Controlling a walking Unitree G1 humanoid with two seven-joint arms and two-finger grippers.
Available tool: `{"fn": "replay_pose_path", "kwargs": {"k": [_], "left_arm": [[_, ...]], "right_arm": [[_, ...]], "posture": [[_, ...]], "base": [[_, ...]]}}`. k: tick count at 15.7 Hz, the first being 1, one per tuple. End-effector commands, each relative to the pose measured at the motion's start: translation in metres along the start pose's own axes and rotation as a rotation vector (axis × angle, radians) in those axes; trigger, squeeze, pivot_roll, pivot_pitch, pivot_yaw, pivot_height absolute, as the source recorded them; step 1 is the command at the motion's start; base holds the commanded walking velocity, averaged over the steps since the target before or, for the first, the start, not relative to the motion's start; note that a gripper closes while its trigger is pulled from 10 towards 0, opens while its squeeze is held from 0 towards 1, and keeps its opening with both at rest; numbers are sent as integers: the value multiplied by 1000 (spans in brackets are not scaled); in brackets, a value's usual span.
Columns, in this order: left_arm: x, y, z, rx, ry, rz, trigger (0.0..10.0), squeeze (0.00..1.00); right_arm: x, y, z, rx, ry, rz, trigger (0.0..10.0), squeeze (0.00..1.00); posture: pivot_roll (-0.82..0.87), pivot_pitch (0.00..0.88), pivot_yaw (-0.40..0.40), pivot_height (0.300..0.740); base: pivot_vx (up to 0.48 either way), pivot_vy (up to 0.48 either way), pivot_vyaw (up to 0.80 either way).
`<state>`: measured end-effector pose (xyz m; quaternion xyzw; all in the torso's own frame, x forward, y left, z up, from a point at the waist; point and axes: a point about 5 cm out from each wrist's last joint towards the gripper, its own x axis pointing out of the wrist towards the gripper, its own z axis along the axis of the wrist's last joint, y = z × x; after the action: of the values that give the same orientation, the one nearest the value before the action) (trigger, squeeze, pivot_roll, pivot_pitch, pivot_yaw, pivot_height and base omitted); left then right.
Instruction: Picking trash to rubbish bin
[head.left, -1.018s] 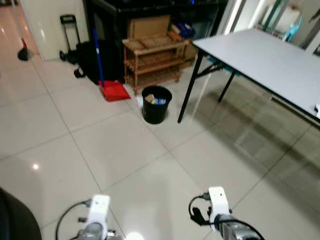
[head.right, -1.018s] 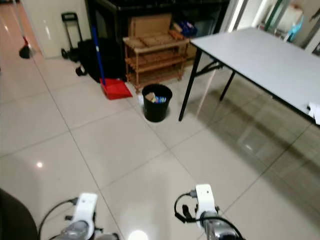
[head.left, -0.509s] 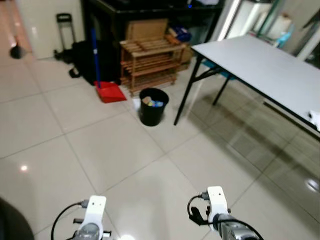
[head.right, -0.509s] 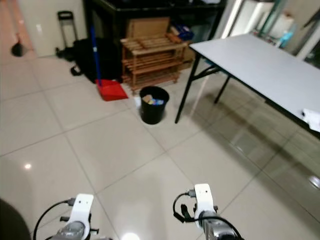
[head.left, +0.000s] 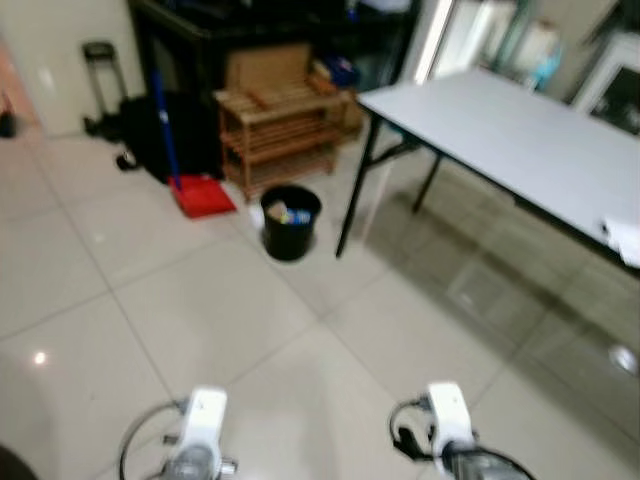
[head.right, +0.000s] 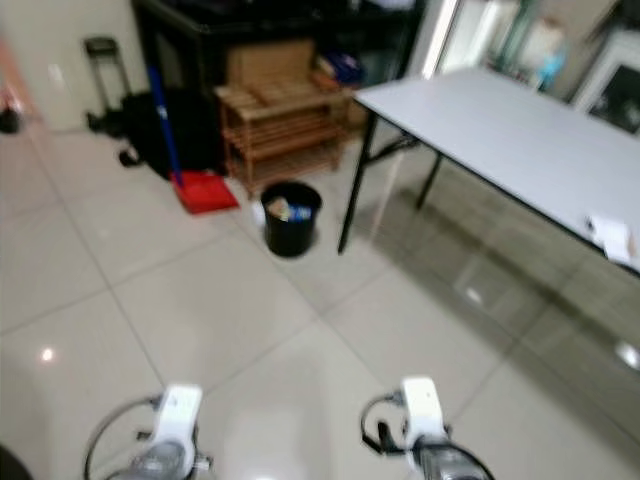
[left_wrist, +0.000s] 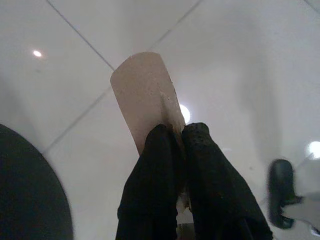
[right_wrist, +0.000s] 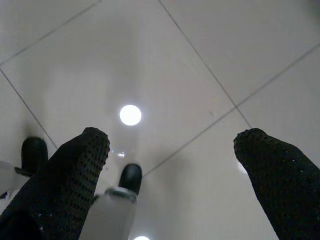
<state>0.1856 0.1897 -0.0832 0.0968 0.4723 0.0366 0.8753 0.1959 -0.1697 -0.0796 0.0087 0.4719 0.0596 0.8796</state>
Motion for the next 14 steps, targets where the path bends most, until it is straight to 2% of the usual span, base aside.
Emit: {"fn": "replay_pose_path", "kwargs": {"k": [1,5,10,14], "left_arm": [[0,12,-2,5,8,34,10000,0],[0,12,-2,5,9,33,10000,0],[0,11,-2,13,10,29,10000,0],[0,10,-2,19,10,26,10000,0]], "right_arm": [[2,9,12,-10,-38,28,10000,0],[3,9,12,-38,-36,30,10000,0],[2,10,11,-42,-30,31,10000,0],[2,11,8,-60,-17,40,10000,0]], "posture": [[-18,48,-152,740],[-17,45,-151,740],[-14,32,-151,740],[-12,21,-150,740]], "base": [[394,0,0],[413,0,0],[412,0,604],[415,0,0]]}}
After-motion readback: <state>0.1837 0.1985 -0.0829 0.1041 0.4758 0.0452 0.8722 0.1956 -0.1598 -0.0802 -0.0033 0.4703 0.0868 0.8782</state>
